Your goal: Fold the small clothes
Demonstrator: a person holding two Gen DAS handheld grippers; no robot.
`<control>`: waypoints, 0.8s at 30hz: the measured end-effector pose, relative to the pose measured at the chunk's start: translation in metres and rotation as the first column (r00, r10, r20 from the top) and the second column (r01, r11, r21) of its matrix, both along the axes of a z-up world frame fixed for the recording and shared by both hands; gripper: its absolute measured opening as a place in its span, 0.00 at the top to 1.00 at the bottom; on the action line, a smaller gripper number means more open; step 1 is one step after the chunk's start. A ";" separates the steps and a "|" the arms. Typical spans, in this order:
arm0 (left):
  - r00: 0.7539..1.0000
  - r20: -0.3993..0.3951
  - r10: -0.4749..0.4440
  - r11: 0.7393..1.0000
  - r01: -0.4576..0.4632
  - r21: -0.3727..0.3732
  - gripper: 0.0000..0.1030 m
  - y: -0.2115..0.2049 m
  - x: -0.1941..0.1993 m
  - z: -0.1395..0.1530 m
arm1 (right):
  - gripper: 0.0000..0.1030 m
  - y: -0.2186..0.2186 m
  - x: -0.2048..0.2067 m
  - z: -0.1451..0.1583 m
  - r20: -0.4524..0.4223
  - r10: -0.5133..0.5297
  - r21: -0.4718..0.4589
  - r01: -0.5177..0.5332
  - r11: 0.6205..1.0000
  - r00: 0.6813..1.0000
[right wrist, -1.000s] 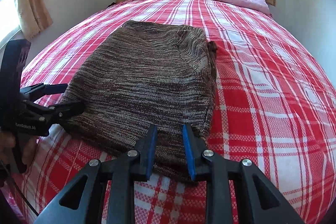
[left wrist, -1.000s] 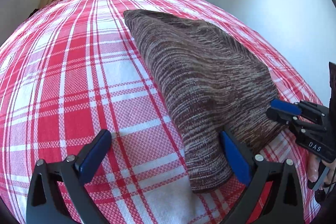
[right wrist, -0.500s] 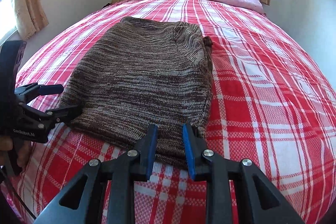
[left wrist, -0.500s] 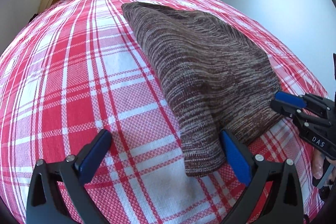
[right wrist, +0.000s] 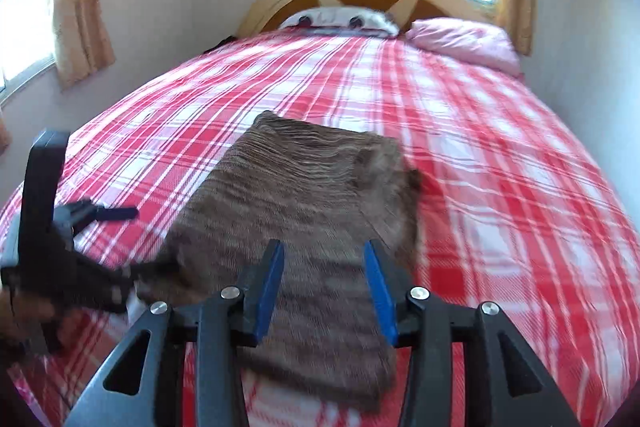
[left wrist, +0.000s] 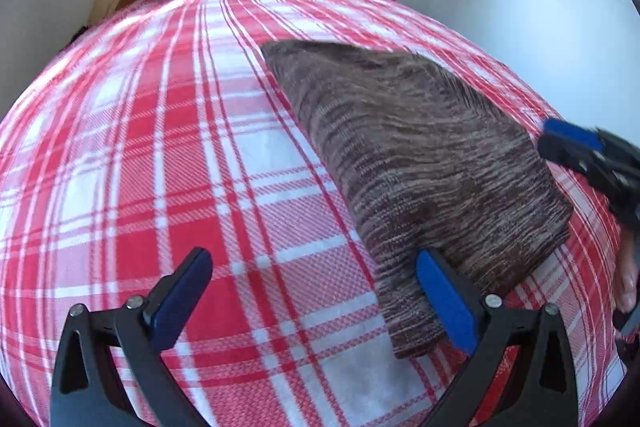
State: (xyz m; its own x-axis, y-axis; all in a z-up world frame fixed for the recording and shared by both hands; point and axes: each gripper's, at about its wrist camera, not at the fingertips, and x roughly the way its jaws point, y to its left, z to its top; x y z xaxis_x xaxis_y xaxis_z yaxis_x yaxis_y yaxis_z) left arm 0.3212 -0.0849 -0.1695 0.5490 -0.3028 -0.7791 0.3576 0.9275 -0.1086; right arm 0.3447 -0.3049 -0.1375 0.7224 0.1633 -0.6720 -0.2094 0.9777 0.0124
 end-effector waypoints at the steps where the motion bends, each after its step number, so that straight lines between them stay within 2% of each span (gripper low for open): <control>1: 1.000 -0.007 -0.006 1.000 0.006 0.013 0.00 -0.003 -0.001 -0.003 | 0.58 0.000 0.013 -0.009 -0.060 -0.008 -0.002 0.008 1.000 0.998; 2: 1.000 -0.005 -0.009 1.000 0.009 0.021 0.00 -0.004 -0.001 -0.003 | 0.58 -0.002 0.031 -0.026 -0.166 -0.024 -0.003 0.024 1.000 0.986; 3: 1.000 -0.002 -0.016 1.000 0.016 0.016 0.00 -0.004 -0.003 -0.001 | 0.58 -0.006 0.036 -0.033 -0.176 -0.022 0.010 0.024 1.000 0.984; 8: 1.000 0.023 -0.004 1.000 0.004 -0.025 0.00 0.004 -0.007 0.009 | 0.58 -0.014 0.024 -0.017 -0.121 0.048 0.006 -0.048 0.999 0.992; 11: 1.000 0.009 0.012 0.998 -0.011 -0.066 0.00 0.002 0.000 0.007 | 0.57 -0.033 0.030 -0.009 -0.084 0.021 0.098 -0.013 0.995 0.996; 12: 1.000 -0.009 0.014 0.997 -0.015 -0.078 0.00 -0.001 0.008 0.003 | 0.44 -0.040 0.034 -0.008 -0.081 -0.006 0.124 0.016 0.992 0.997; 14: 0.999 -0.047 0.016 0.995 -0.021 -0.100 0.00 -0.005 0.015 0.000 | 0.29 -0.055 0.052 -0.008 -0.089 -0.072 0.184 0.088 0.979 0.993; 16: 0.998 -0.063 0.013 0.993 -0.021 -0.117 0.00 -0.008 0.017 -0.002 | 0.29 -0.066 0.073 -0.011 -0.131 -0.089 0.247 0.119 0.962 0.987; 18: 0.998 -0.069 0.009 0.993 -0.017 -0.116 0.00 -0.012 0.018 -0.003 | 0.29 -0.075 0.098 -0.018 -0.183 -0.104 0.264 0.150 0.953 0.978; 20: 0.997 -0.073 0.005 0.994 -0.013 -0.107 0.00 -0.015 0.019 -0.006 | 0.29 -0.085 0.116 -0.022 -0.186 -0.142 0.272 0.190 0.943 0.972; 24: 0.998 -0.070 0.004 0.995 -0.011 -0.101 0.00 -0.018 0.023 -0.008 | 0.29 -0.098 0.135 -0.036 -0.232 -0.155 0.326 0.227 0.918 0.960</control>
